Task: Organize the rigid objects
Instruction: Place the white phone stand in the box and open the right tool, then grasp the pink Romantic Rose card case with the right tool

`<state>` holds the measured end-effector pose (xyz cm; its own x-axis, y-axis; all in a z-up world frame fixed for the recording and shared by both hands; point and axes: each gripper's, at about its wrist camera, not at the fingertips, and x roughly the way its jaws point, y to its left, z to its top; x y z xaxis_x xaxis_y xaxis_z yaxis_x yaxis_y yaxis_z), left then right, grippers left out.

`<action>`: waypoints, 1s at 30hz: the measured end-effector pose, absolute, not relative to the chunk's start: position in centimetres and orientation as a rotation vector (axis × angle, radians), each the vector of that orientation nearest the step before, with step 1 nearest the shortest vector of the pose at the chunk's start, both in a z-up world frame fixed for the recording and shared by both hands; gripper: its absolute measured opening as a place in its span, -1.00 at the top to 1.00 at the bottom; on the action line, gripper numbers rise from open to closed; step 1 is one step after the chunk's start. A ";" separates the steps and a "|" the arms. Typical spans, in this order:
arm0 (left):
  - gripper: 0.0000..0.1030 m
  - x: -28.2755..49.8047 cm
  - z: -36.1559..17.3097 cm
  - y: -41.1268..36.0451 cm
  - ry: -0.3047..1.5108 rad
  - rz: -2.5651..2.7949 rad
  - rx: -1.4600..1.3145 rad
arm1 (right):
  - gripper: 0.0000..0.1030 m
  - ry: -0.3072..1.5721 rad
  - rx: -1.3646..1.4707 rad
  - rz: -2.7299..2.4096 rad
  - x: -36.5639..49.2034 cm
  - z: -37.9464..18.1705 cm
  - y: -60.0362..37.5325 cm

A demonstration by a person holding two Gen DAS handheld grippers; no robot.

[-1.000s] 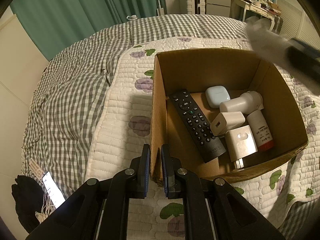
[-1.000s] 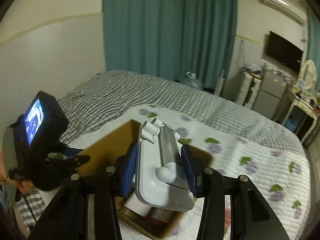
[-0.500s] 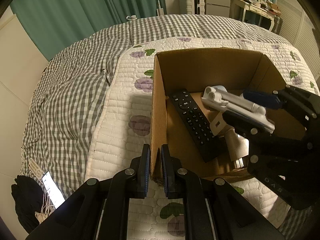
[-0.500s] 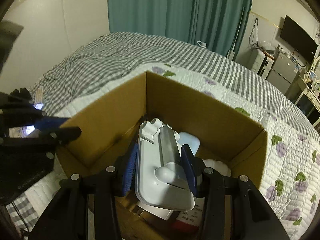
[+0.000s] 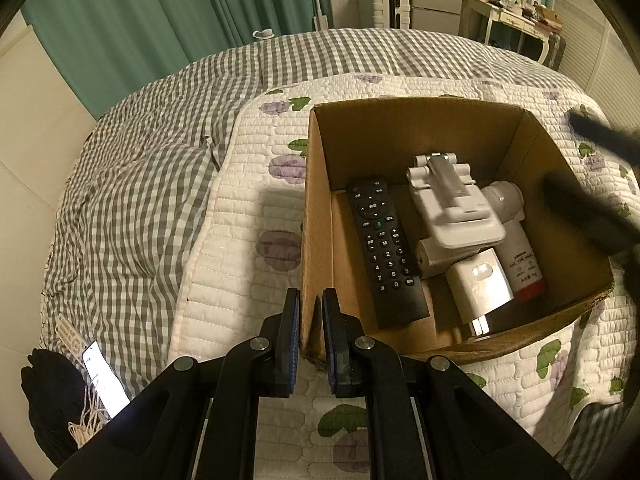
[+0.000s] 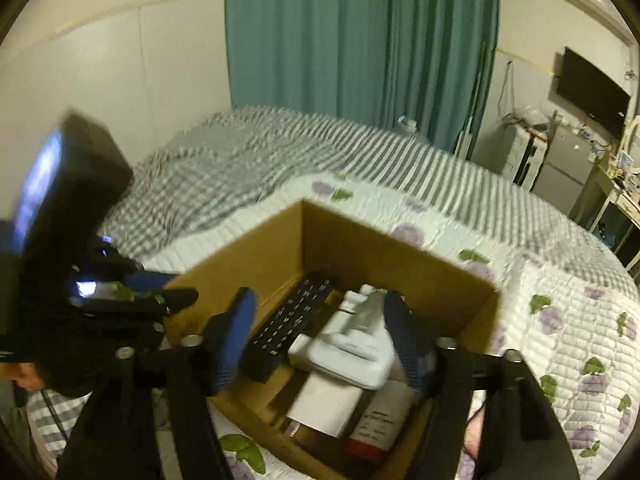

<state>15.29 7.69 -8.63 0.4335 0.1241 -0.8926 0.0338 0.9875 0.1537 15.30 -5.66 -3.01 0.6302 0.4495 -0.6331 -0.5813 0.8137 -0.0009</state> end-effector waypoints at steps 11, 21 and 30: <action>0.81 15.1 -8.5 7.7 1.122 0.062 0.159 | -0.83 0.530 -0.173 0.314 16.0 2.0 -17.0; 0.81 15.1 -8.4 7.6 1.122 0.064 0.165 | -0.85 0.707 -0.117 0.131 17.8 -5.7 -24.0; 0.81 15.2 -8.4 7.6 1.123 0.065 0.167 | -0.85 0.925 -0.084 0.120 19.0 -14.9 -24.3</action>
<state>15.16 7.63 -8.38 0.4330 0.1362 -0.8910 0.0317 0.9856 0.1660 19.01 -24.26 -14.86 0.5961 0.0674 -0.8001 -0.1393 0.9900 -0.0204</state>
